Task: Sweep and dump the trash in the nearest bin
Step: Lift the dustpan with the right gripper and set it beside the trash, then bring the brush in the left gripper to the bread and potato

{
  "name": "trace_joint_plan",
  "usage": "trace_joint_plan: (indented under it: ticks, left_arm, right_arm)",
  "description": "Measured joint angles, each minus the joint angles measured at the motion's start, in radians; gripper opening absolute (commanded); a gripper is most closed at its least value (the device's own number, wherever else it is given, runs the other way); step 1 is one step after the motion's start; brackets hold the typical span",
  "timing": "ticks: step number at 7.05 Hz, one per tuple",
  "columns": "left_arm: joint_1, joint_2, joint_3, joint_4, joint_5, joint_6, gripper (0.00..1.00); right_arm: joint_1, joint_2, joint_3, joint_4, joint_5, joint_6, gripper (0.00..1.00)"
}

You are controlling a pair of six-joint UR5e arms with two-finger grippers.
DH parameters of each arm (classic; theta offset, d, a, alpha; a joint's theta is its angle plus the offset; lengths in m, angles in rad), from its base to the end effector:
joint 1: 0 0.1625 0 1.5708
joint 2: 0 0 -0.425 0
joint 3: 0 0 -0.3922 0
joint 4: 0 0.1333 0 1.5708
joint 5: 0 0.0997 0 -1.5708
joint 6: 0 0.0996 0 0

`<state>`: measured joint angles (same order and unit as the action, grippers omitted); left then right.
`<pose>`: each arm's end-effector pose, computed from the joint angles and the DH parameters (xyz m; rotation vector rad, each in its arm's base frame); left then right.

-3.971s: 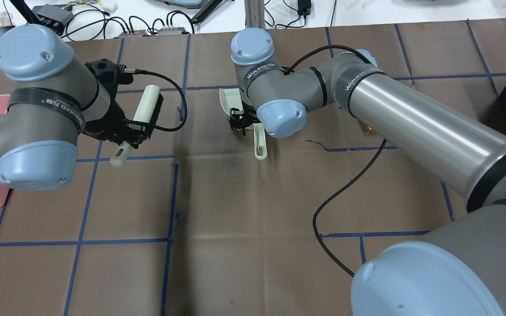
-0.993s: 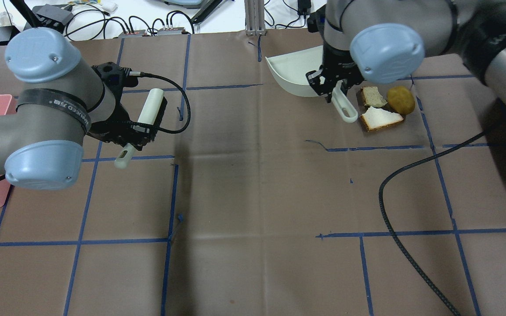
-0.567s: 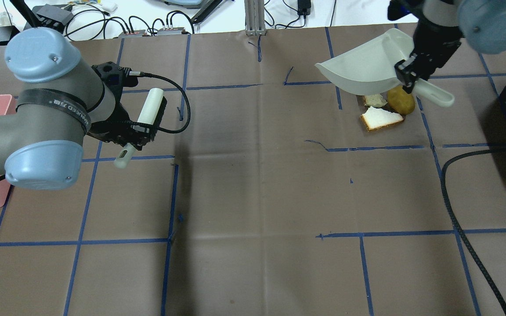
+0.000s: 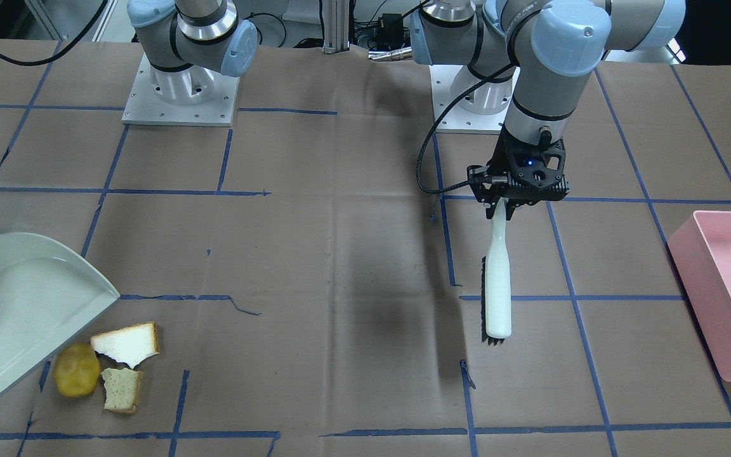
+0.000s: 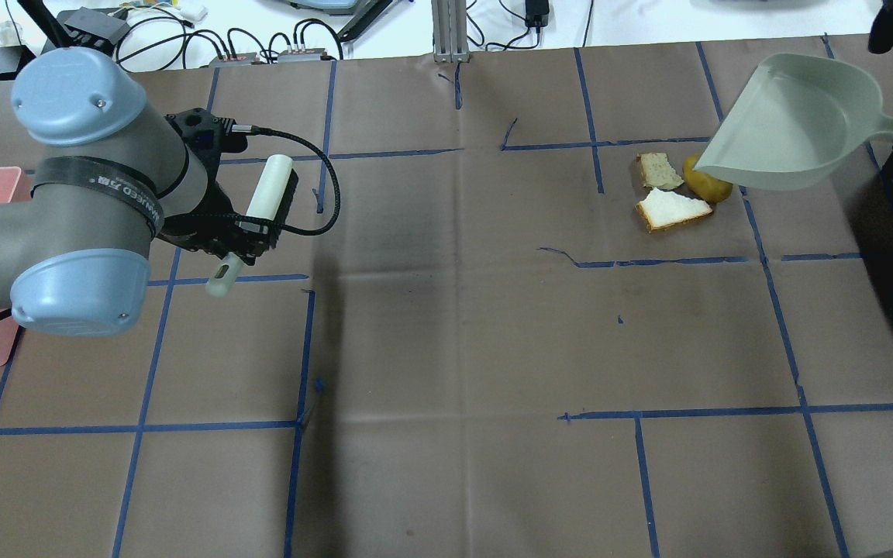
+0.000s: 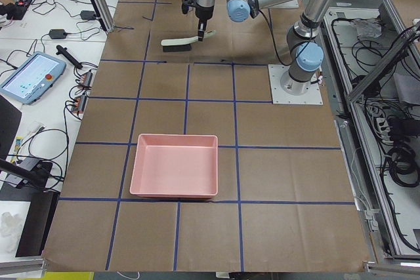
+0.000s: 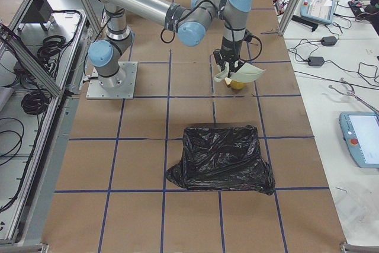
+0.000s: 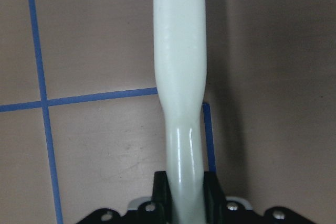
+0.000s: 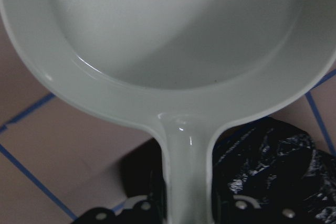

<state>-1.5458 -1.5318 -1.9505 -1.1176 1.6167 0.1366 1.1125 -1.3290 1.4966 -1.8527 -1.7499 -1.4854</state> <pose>-0.1171 -0.4664 0.3684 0.1679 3.0777 -0.1673 -0.1612 -0.5880 0.4237 1.4331 -2.5717 -0.1234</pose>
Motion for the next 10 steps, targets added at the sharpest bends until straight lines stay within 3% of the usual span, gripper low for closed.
trace_joint_plan:
  ticks: [3,5,8,10]
  left_arm:
    - [-0.105,-0.005,0.008,0.017,0.002,-0.034,0.0]
    - [-0.243,-0.065,0.043,0.061,0.003,-0.149,0.0]
    - [-0.494,-0.299,0.259,0.077,0.017,-0.395,0.01]
    - [-0.615,-0.475,0.429,0.112,0.075,-0.498,0.03]
  right_arm:
    - [-0.092,0.115,-0.041,-0.197,0.007,-0.459,0.0]
    - [-0.106,0.225,-0.137,-0.228,0.014,-0.632,0.0]
    - [-0.093,0.318,-0.17,-0.259,0.03,-0.654,0.0]
    - [-0.082,0.351,-0.169,-0.269,0.053,-0.629,0.0]
